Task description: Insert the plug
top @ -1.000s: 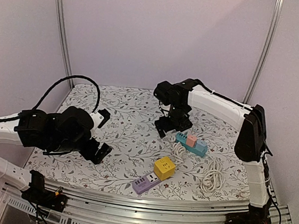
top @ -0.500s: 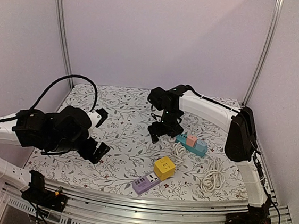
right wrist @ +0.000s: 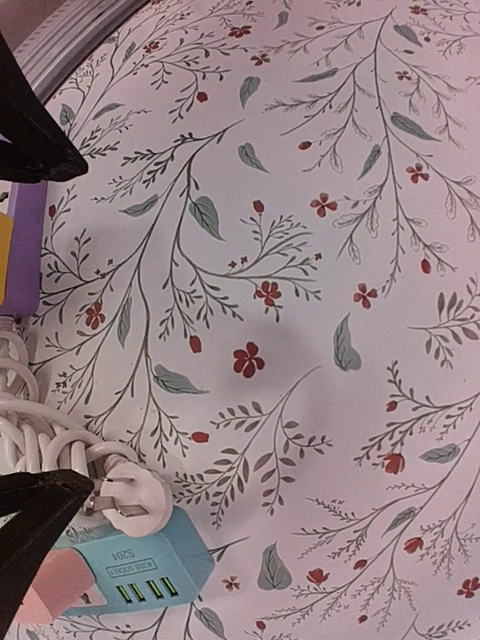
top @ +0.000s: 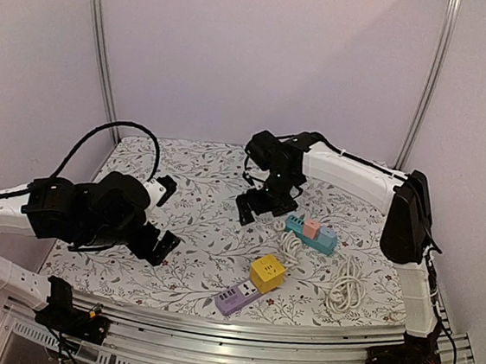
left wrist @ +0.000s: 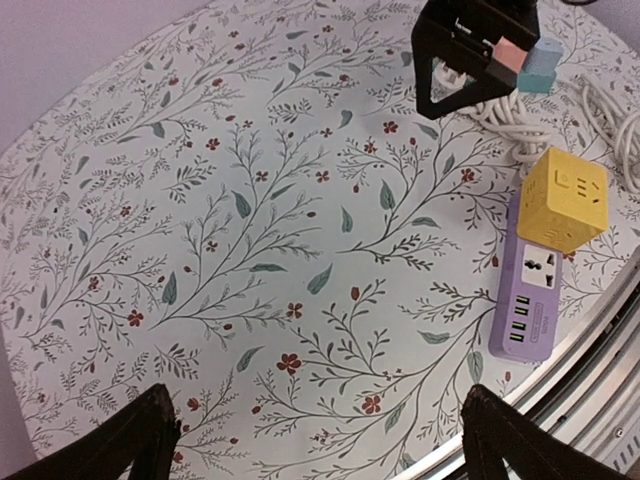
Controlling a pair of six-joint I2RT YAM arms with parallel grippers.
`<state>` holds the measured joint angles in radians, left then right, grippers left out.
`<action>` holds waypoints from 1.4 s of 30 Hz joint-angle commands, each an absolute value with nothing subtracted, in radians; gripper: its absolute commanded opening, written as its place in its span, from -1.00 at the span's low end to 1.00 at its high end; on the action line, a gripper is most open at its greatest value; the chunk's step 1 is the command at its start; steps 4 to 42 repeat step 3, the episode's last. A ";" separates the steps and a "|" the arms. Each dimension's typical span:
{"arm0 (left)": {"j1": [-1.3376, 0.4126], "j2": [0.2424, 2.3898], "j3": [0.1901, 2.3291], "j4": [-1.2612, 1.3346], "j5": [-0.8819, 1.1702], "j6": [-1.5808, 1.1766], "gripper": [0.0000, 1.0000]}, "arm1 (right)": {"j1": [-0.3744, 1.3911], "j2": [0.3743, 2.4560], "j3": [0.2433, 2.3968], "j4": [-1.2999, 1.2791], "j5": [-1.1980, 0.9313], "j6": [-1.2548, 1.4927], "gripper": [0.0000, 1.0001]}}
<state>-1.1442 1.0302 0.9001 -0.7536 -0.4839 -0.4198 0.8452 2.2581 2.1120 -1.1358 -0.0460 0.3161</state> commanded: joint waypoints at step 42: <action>-1.131 1.028 0.892 -0.747 -0.484 -0.420 0.99 | 0.850 2.207 2.058 -1.090 -0.057 0.308 0.98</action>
